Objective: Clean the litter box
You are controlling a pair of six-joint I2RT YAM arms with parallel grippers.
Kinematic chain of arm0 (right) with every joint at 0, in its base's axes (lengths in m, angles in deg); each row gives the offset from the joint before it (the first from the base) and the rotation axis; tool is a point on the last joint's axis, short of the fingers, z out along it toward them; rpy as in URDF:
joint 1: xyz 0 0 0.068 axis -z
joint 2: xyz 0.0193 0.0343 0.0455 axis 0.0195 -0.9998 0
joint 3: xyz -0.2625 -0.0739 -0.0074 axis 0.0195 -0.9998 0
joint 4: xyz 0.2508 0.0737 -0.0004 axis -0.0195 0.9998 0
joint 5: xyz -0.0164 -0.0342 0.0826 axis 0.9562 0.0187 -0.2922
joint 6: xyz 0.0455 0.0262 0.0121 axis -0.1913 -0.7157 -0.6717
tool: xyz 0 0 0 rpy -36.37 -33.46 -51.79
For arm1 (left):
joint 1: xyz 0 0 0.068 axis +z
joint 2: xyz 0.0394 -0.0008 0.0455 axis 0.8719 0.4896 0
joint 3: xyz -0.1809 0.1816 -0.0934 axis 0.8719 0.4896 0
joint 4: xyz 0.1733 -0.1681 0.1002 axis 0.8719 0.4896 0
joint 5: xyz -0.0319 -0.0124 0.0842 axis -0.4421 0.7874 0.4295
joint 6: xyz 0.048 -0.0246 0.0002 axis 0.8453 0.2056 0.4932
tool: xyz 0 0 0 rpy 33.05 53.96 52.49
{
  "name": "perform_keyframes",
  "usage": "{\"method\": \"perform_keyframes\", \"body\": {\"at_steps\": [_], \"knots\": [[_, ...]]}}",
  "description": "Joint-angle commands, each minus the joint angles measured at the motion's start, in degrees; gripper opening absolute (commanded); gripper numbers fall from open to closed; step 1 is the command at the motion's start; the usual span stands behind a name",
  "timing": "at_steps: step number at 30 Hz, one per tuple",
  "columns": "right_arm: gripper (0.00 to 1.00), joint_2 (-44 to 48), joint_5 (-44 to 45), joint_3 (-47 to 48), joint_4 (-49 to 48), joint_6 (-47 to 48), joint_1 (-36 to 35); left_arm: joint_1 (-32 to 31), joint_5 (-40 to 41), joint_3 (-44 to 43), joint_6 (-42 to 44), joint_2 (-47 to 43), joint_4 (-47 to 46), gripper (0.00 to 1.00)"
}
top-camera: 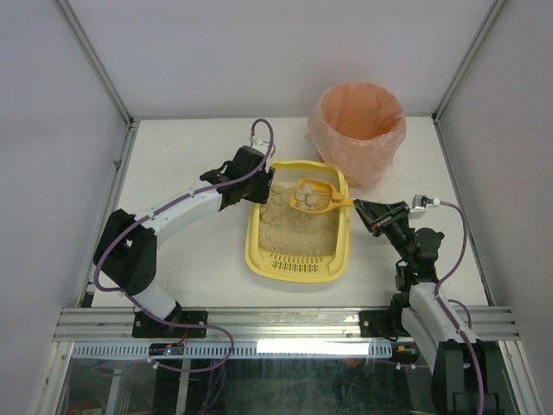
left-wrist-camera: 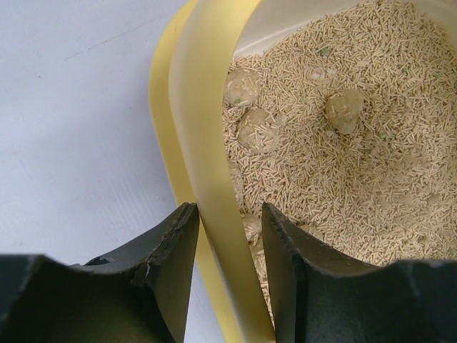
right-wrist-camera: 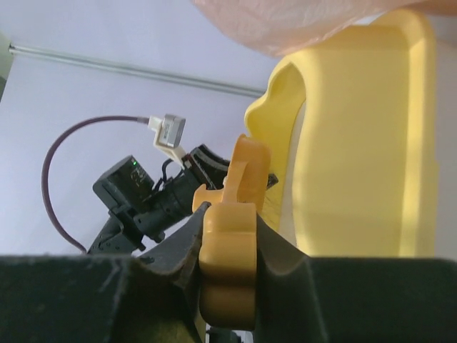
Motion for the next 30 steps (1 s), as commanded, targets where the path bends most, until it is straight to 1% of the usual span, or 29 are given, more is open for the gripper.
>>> {"method": "perform_keyframes", "body": {"at_steps": [1, 3, 4, 6, 7, 10, 12, 14, 15, 17, 18, 19, 20, 21, 22, 24, 25, 26, 27, 28, 30], "knots": [[0.00, 1.9, -0.6, 0.6, -4.1, -1.8, 2.2, 0.8, 2.7, -1.3, 1.9, 0.3, 2.0, 0.41], [0.00, -0.5, -3.5, 2.9, -7.1, 0.6, -1.2, 0.8, 2.9, -1.0, 1.9, 0.2, 2.0, 0.41], [0.00, -1.2, -4.4, 2.8, -8.1, 0.4, -0.9, 0.9, 2.7, -1.3, 1.8, 0.3, 2.0, 0.41], [0.00, 0.7, -2.3, 0.6, -4.9, -2.0, 3.0, 0.9, 2.5, -1.6, 1.8, 0.5, 2.0, 0.41], [0.00, 1.5, -1.2, -0.1, -3.9, -2.6, 3.7, 0.8, 2.6, -1.5, 1.8, 0.4, 2.0, 0.42], [0.00, -0.7, -4.8, 3.5, -5.8, 1.8, -0.8, 0.8, 3.1, -1.0, 1.9, 0.1, 2.0, 0.42], [0.00, 0.2, -4.4, 2.5, -5.6, 1.1, 1.6, 0.8, 2.9, -1.5, 1.9, 0.3, 2.0, 0.43], [0.00, 3.2, -1.2, 0.2, -1.5, -1.2, 4.5, 0.9, 2.8, -1.6, 1.8, 0.3, 2.2, 0.43], [0.00, 3.3, -1.8, 0.8, -1.6, -0.4, 3.7, 0.8, 3.1, -1.3, 1.8, 0.2, 2.2, 0.43], [0.00, 0.9, -5.4, 4.2, -3.7, 4.0, -0.4, 0.8, 3.4, -1.0, 1.8, 0.1, 2.1, 0.43], [0.00, 0.3, -6.4, 5.0, -4.1, 4.4, -0.4, 0.8, 3.4, -1.2, 1.8, 0.2, 2.1, 0.44], [0.00, 0.9, -5.8, 4.4, -2.4, 3.6, 1.3, 0.8, 3.2, -1.6, 1.7, 0.3, 2.2, 0.44], [0.00, 2.5, -3.8, 3.2, 0.5, 2.0, 3.3, 0.9, 3.0, -1.9, 1.7, 0.4, 2.3, 0.44], [0.00, 3.9, -1.7, 1.7, 1.4, 1.0, 4.4, 0.8, 3.0, -1.9, 1.7, 0.4, 2.4, 0.44], [0.00, 4.1, -1.7, 1.9, 0.7, 1.9, 3.9, 0.9, 3.2, -1.7, 1.7, 0.3, 2.4, 0.44], [0.00, 0.9, -5.5, 5.1, -1.8, 5.6, -0.6, 0.8, 3.7, -1.2, 1.7, 0.1, 2.5, 0.44], [0.00, -0.3, -6.7, 5.7, -2.8, 6.1, -1.3, 0.8, 3.5, -1.4, 1.6, 0.2, 2.5, 0.44], [0.00, -0.1, -5.9, 4.6, -2.4, 5.0, -0.3, 0.8, 3.3, -1.7, 1.6, 0.3, 2.5, 0.44], [0.00, 1.7, -3.3, 2.9, -0.4, 3.1, 2.5, 0.8, 3.1, -2.0, 1.7, 0.4, 2.5, 0.44], [0.00, 2.9, -1.3, 1.5, 0.5, 1.6, 3.1, 0.8, 3.1, -1.9, 1.6, 0.4, 2.5, 0.44], [0.00, 1.5, -3.5, 3.8, -0.7, 4.0, 0.2, 0.9, 3.5, -1.4, 1.6, 0.3, 2.5, 0.44]]}}
